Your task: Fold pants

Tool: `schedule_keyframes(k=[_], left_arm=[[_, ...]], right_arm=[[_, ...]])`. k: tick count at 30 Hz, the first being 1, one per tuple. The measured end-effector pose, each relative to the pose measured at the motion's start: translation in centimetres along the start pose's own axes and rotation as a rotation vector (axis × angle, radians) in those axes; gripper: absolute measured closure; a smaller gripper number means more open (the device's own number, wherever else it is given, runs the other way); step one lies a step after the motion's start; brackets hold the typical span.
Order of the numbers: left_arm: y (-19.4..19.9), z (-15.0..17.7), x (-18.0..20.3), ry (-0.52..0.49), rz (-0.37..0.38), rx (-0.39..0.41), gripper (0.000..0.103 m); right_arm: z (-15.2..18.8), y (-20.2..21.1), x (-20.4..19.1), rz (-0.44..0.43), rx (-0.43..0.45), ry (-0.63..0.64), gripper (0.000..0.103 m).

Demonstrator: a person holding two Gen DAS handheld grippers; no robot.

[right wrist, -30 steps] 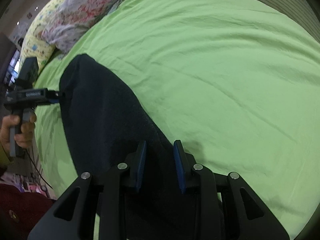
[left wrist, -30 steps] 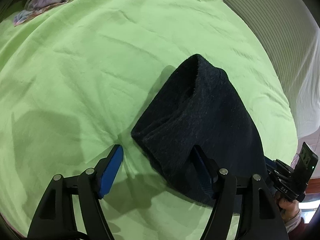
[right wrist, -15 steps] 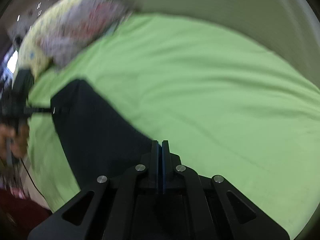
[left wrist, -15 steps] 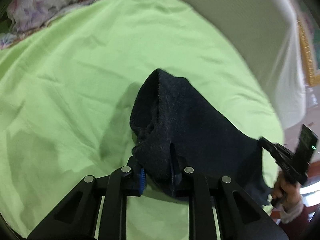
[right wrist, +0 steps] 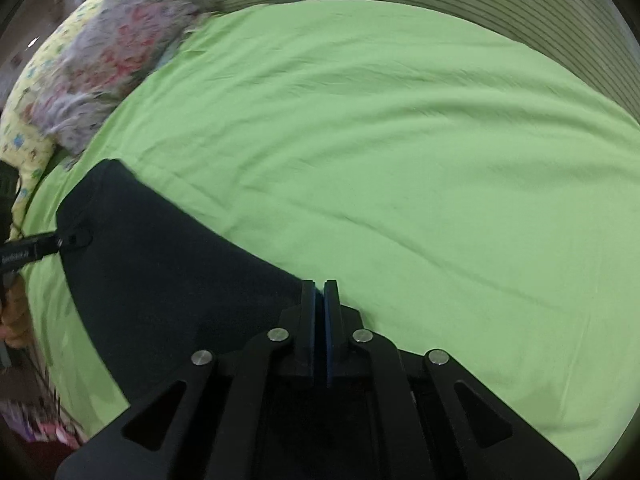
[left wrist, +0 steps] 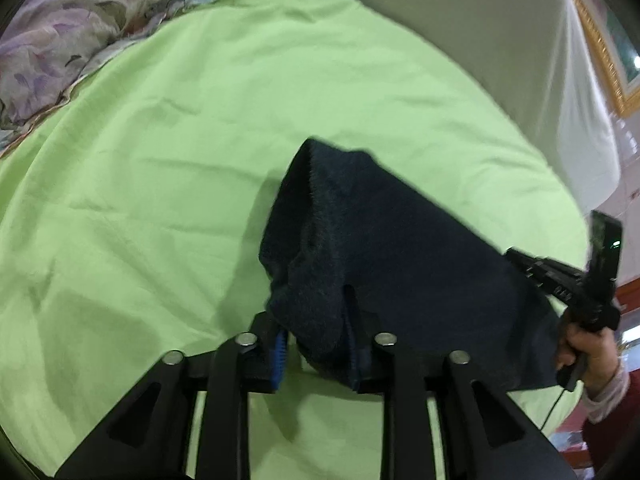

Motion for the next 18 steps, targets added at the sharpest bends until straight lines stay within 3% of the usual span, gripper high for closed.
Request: schedule_keyframes(k=[3, 6, 7, 10, 11, 18], left_arm=[[1.0, 0.4, -0.8, 0.004, -0.047, -0.004, 0.053], [2.7, 0.4, -0.7, 0.013, -0.039, 0.017, 0.051], [3.1, 0.0, -0.5, 0.01, -0.039, 0.025, 0.052], [4.1, -0.9, 1.3, -0.025, -0.04, 0.051, 0.052], [4.4, -1.0, 1.8, -0.035, -0.032, 0.056, 0.052], [2.0, -1.8, 9.7, -0.165, 0.077, 0.013, 0.049]], right_arm=[[0.9, 0.3, 1.5, 0.068, -0.003, -0.049, 0.096], [1.8, 2.6, 3.7, 0.049, 0.026, -0.16, 0.093], [2.2, 3.5, 4.3, 0.044, 0.043, -0.188, 0.089], [3.8, 6.2, 5.9, 0.042, 0.085, -0.261, 0.063], [4.7, 7.4, 6.6, 0.039, 0.107, -0.294, 0.06], [9.9, 11.7, 9.4, 0.069, 0.134, -0.424, 0.06]])
Point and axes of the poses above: each gripper's, at about its wrist camera, not at the fingertips, and y roughly against the way its jaws point, x to its right, z to its underside, the point moved 7 cm from there along -y, roughly the way its jaws point, and after that the axes turned 15 degrees about z, right-handed, at the moved point
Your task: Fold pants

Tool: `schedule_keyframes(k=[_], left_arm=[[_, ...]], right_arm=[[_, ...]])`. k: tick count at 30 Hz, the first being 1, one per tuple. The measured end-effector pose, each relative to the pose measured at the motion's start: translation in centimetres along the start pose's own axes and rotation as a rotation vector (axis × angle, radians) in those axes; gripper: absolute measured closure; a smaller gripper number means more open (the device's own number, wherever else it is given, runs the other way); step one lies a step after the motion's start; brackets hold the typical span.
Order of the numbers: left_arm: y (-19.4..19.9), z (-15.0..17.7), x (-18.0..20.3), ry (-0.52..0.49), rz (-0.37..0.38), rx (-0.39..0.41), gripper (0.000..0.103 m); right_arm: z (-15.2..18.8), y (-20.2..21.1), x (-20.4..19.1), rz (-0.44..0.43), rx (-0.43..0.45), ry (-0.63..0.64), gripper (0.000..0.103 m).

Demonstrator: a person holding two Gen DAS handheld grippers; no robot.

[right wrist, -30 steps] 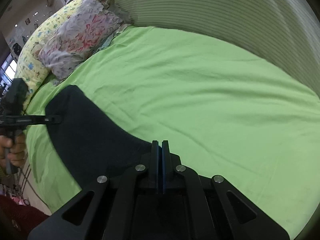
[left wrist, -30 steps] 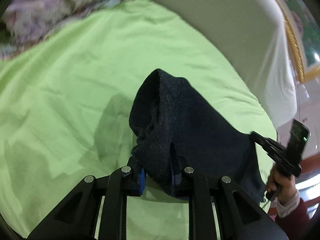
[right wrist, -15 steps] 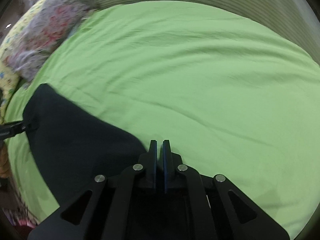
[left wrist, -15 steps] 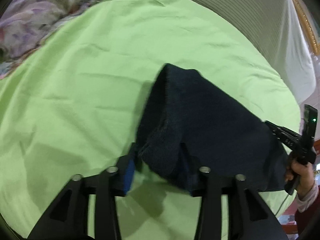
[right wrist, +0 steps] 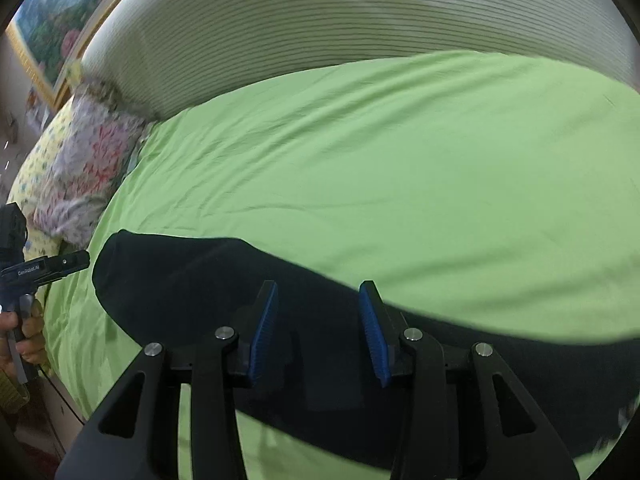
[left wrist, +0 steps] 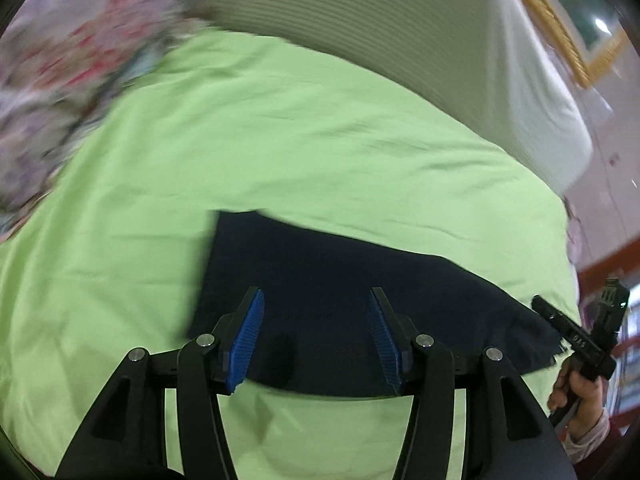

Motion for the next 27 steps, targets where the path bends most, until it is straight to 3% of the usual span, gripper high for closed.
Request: schedule_keyframes(k=[11, 20, 21, 23, 27], left_arm=[[-8.7, 2.7, 13.3, -0.237, 0.155, -0.213, 0.046], [-14.4, 4.8, 22.2, -0.382, 0.233, -0.358, 0.041], [-14.9, 5.0, 23.0, -0.404, 0.243, -0.375, 0.04], [-16.1, 5.2, 24.3, -0.438, 0.247, -0.393, 0.038], [-18.3, 6.1, 27.2, -0.498, 0.262, -0.448, 0.036]], right_arm=[[6.6, 4.4, 10.4, 0.124, -0.01, -0.289, 0.06], [9.5, 6.2, 15.2, 0.19, -0.004, -0.435, 0.059], [9.8, 6.3, 15.7, 0.196, -0.005, -0.454, 0.058], [10.4, 6.5, 16.8, 0.214, -0.013, -0.5, 0.046], [11.5, 6.7, 18.3, 0.218, -0.013, -0.598, 0.044]])
Point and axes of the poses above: each gripper's, at about its wrist camera, not at the fingertips, and y roughly against the way its jaws point, x to its right, z to its underside, the point moved 7 cm from there along -y, roughly the way its jaws point, and after that the axes turned 15 degrees about z, right-handed, at the moved point
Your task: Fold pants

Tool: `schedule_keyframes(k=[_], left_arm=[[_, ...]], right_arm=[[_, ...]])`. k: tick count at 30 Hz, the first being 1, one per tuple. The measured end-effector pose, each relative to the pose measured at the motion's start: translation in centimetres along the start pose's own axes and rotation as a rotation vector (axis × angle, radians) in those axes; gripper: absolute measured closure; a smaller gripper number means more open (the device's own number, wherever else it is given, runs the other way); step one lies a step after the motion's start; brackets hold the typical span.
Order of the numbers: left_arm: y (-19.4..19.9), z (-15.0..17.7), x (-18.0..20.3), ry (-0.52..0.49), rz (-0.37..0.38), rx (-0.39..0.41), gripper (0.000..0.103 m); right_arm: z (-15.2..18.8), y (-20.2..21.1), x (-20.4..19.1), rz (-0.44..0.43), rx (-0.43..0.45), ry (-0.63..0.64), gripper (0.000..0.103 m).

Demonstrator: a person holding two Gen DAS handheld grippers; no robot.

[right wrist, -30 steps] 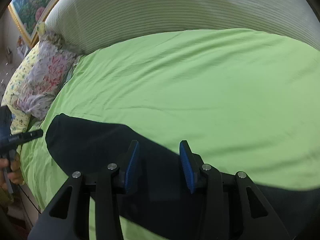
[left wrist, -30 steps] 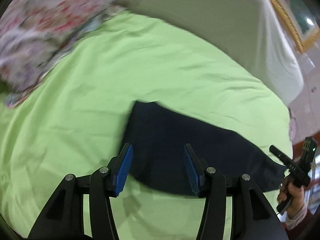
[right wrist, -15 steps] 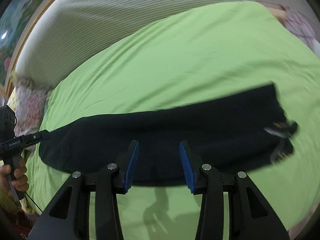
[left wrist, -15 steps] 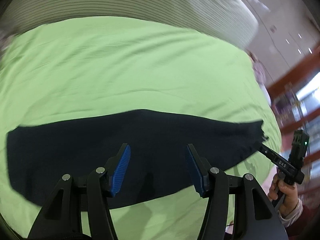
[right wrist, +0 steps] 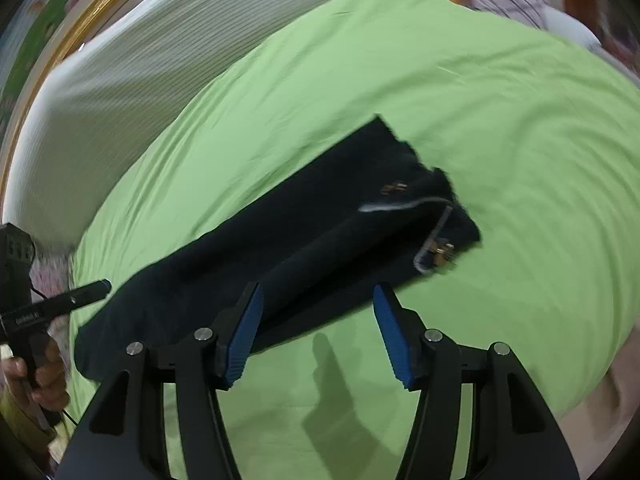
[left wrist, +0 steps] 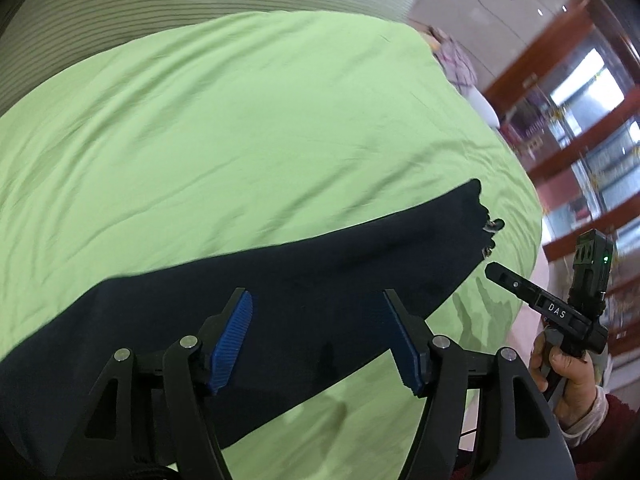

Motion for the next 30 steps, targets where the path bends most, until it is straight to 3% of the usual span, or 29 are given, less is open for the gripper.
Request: schedule_keyframes(k=[3, 6, 18, 19, 21, 22, 23, 30], left_arm=[[-1.6, -1.2, 1.2, -0.03, 0.024, -0.033, 0.034], [-3.8, -2.3, 2.1, -0.055, 0.046, -0.078, 0.032], [-12.2, -6.4, 7.2, -0.211, 0.09, -0.27, 0.032], [-12.8, -6.5, 7.5, -0.221, 0.086, -0.282, 0.032], [-14.1, -6.7, 8.1, -0.243, 0.087, -0.313, 0.032], [-14.6, -6.7, 8.4, -0.254, 0.088, -0.326, 0.032], [-15.1, -6.8, 8.7, -0.264, 0.089, -0.337, 0.032], [-19.3, -7.1, 11.4, -0.324, 0.124, -0.409, 0.032]], right_arm=[[0.0, -0.2, 1.1, 0.007, -0.007, -0.066, 0.04], [0.3, -0.4, 2.4, -0.011, -0.015, -0.141, 0.029], [-0.3, -3.5, 3.6, -0.035, -0.049, -0.323, 0.027], [-0.5, -3.7, 3.7, -0.022, -0.05, -0.324, 0.03], [-0.7, -3.9, 3.8, 0.012, -0.046, -0.319, 0.055], [-0.8, -4.0, 4.2, 0.027, -0.049, -0.315, 0.084], [-0.7, -4.1, 4.4, 0.018, -0.051, -0.321, 0.09], [0.0, -3.2, 7.7, -0.079, -0.025, -0.375, 0.092]])
Point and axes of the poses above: each gripper's, at about its wrist camera, not at the fingertips, and y roughly against the way its jaws point, x to its right, z to its underside, the point moved 7 cm from there along -y, roughly the way its jaws point, and after that the axes turned 15 degrees about z, right-handed, at the moved point
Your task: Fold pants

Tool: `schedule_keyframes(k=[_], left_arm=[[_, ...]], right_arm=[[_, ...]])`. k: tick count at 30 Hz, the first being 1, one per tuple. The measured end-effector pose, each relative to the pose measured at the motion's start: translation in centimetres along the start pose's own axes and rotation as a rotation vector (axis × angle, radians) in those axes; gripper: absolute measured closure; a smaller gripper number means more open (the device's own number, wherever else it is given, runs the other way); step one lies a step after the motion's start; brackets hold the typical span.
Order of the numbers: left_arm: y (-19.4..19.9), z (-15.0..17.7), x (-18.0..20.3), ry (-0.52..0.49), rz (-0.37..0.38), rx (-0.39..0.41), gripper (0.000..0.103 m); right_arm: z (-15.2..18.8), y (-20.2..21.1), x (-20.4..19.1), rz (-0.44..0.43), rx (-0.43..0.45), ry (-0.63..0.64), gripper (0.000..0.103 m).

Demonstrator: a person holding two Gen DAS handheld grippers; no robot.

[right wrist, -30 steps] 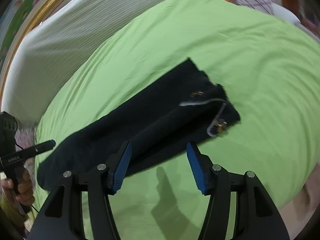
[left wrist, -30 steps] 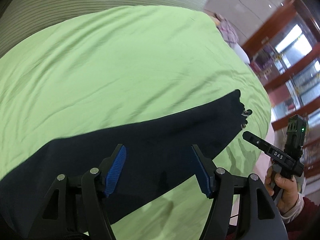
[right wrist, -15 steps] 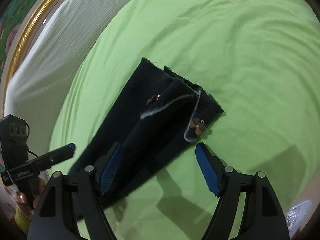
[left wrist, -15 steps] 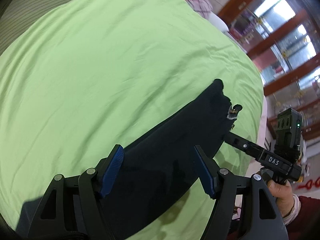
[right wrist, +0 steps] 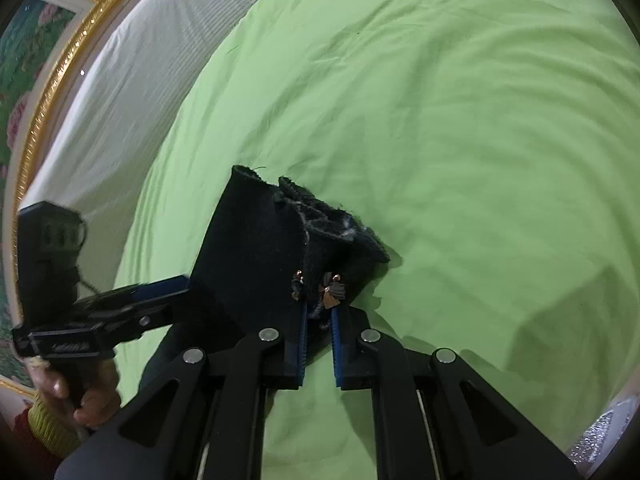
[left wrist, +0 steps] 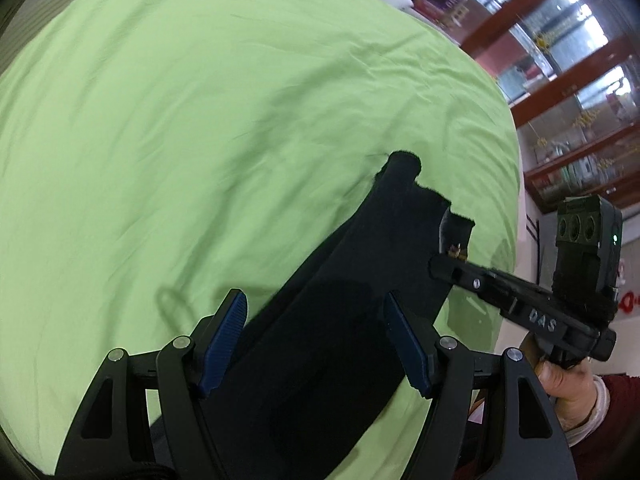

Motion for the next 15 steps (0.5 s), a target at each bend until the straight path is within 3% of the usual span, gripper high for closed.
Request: schedule_keyframes(k=[4, 7, 10, 15], left_arm=[[-2.3, -1.9, 0.6, -0.025, 0.014, -0.036, 0.032], [-3.8, -3.1, 1.2, -0.041, 0.033, -0.066, 0.04], [-5.1, -3.9, 1.5, -0.031, 0.072, -0.092, 0.05], [-5.9, -4.6, 2.3, -0.042, 0.134, -0.101, 0.084]], right_arm=[[0.2, 0.5, 0.2, -0.011, 0.016, 0.033, 0.092], [0.4, 0.5, 0.8, -0.023, 0.013, 0.04, 0.092], [0.7, 0.2, 1.2, -0.032, 0.009, 0.043, 0.092], [-0.3, 0.1, 0.1, -0.035, 0.021, 0.079, 0.092]])
Point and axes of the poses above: each gripper's, at about its wrist camera, not at the fingertips, and y roughly against the way its jaws point, x to its right, z to its underside, the point moved 7 cm from there along -y, roughly the way its jaws point, and after that the axes turned 15 degrees about z, right-handed, at the moved point
